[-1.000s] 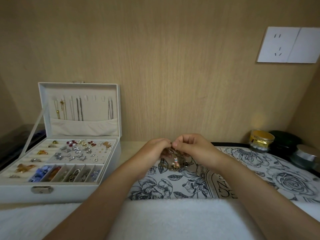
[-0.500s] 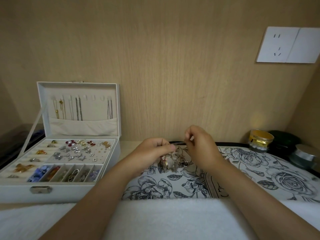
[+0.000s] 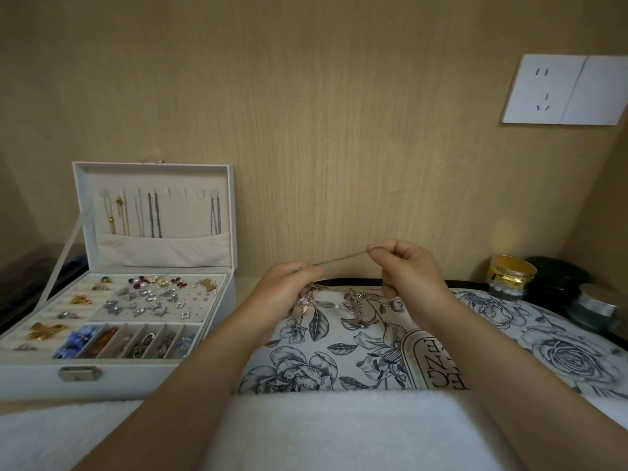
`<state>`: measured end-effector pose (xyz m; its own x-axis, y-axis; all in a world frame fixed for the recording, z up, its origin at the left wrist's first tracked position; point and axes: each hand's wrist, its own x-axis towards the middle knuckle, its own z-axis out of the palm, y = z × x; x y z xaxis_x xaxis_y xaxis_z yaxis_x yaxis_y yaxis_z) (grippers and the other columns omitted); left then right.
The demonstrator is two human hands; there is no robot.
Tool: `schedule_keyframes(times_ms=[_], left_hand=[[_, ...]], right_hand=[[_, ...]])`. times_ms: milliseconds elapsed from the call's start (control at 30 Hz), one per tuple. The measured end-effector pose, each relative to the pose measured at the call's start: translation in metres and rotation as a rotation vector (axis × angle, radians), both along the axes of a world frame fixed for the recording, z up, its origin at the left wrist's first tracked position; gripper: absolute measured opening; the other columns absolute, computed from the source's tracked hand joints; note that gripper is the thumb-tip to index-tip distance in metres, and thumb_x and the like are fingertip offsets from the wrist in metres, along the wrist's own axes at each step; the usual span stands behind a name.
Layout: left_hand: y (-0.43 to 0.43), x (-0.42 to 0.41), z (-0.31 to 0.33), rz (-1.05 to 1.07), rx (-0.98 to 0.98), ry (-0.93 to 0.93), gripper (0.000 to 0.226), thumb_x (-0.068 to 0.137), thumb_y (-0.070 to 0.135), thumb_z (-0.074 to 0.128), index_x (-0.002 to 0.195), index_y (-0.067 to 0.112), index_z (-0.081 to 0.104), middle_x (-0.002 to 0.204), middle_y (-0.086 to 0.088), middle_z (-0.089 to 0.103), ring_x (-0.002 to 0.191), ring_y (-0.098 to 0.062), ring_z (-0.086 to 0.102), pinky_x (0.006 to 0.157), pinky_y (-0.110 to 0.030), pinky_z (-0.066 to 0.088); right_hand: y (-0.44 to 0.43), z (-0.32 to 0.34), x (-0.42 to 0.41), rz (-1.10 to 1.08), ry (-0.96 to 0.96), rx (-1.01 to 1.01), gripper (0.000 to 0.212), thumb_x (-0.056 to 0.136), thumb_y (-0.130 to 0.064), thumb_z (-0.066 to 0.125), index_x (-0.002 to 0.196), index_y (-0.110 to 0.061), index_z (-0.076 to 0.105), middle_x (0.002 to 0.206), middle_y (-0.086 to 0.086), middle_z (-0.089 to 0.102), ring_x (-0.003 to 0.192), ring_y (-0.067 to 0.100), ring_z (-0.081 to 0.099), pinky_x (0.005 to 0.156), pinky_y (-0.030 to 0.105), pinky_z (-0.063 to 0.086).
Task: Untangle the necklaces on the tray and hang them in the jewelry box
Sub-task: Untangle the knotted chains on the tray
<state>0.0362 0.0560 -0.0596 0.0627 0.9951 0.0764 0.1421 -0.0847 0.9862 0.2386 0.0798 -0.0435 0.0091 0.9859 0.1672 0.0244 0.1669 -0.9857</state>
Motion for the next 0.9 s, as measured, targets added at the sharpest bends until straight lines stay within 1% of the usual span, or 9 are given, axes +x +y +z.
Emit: schedule_keyframes(times_ms=[100,200,333,433,500,600,700,800,900], left_hand=[[0.001,0.004,-0.004,-0.029,0.013,0.023,0.034,0.093,0.038,0.063,0.067,0.018,0.055,0.059,0.007,0.049,0.062,-0.011,0.048,0.071,-0.028,0.037],[0.0,0.006,-0.002,-0.061,0.037,0.022,0.04,0.093,0.042,0.063,0.065,0.015,0.051,0.058,0.006,0.048,0.057,-0.008,0.048,0.065,-0.02,0.038],[0.0,0.001,0.0,-0.139,0.034,-0.089,0.044,0.081,0.056,0.066,0.056,0.022,0.053,0.064,0.002,0.054,0.074,-0.022,0.049,0.089,-0.043,0.04],[0.002,-0.002,0.002,-0.217,-0.017,-0.375,0.043,0.082,0.045,0.069,0.054,0.02,0.048,0.065,-0.001,0.05,0.073,-0.02,0.049,0.108,-0.054,0.036],[0.002,-0.002,0.004,-0.305,-0.064,-0.533,0.042,0.083,0.037,0.067,0.053,0.019,0.044,0.067,-0.003,0.049,0.073,-0.019,0.045,0.102,-0.05,0.037],[0.0,0.003,0.006,-0.419,-0.13,-0.599,0.032,0.083,0.032,0.064,0.06,0.018,0.048,0.072,-0.005,0.051,0.073,-0.02,0.048,0.085,-0.04,0.041],[-0.002,0.004,0.006,-0.453,-0.16,-0.594,0.017,0.083,0.026,0.063,0.076,0.011,0.057,0.081,-0.009,0.057,0.079,-0.023,0.056,0.084,-0.041,0.047],[-0.001,0.0,0.006,-0.434,-0.19,-0.544,0.017,0.082,0.023,0.061,0.086,0.006,0.059,0.085,-0.011,0.058,0.077,-0.022,0.057,0.074,-0.034,0.053],[-0.001,0.001,0.003,-0.39,-0.228,-0.511,0.016,0.088,0.022,0.059,0.088,0.006,0.059,0.082,-0.01,0.059,0.074,-0.021,0.057,0.07,-0.032,0.055]], right_hand=[[0.001,0.0,0.0,-0.147,-0.188,0.213,0.008,0.092,-0.017,0.071,0.085,-0.019,0.074,0.052,-0.016,0.05,0.044,0.0,0.042,0.052,0.016,0.042],[0.001,0.001,-0.001,-0.143,-0.088,0.12,0.007,0.093,-0.02,0.069,0.09,-0.015,0.073,0.053,-0.01,0.049,0.043,0.004,0.042,0.057,0.024,0.047],[-0.001,0.003,-0.001,0.195,0.218,-0.197,0.011,0.099,-0.017,0.058,0.1,-0.008,0.064,0.06,-0.003,0.029,0.052,0.012,0.027,0.065,0.035,0.056],[-0.003,0.004,0.001,0.293,0.092,-0.22,0.011,0.098,-0.016,0.057,0.1,-0.008,0.065,0.061,-0.004,0.03,0.051,0.011,0.024,0.048,0.024,0.034],[-0.005,0.006,0.003,0.34,-0.065,-0.149,0.009,0.096,-0.016,0.061,0.099,-0.01,0.067,0.059,-0.008,0.039,0.048,0.007,0.027,0.044,0.02,0.025],[-0.009,0.003,0.001,0.41,-0.3,-0.033,0.005,0.094,-0.015,0.066,0.099,-0.015,0.068,0.062,-0.013,0.055,0.05,0.004,0.042,0.049,0.017,0.035],[-0.01,-0.003,0.0,0.474,-0.351,0.04,0.007,0.094,-0.02,0.068,0.097,-0.015,0.063,0.071,-0.012,0.058,0.06,-0.002,0.052,0.062,0.015,0.04],[-0.011,-0.005,0.0,0.471,-0.391,0.016,0.03,0.087,-0.041,0.068,0.091,-0.011,0.071,0.07,-0.015,0.064,0.065,-0.004,0.056,0.07,0.015,0.042],[-0.009,-0.007,0.0,0.396,-0.384,0.036,0.02,0.088,-0.031,0.072,0.092,-0.013,0.078,0.085,0.003,0.074,0.08,0.006,0.062,0.081,0.025,0.049]])
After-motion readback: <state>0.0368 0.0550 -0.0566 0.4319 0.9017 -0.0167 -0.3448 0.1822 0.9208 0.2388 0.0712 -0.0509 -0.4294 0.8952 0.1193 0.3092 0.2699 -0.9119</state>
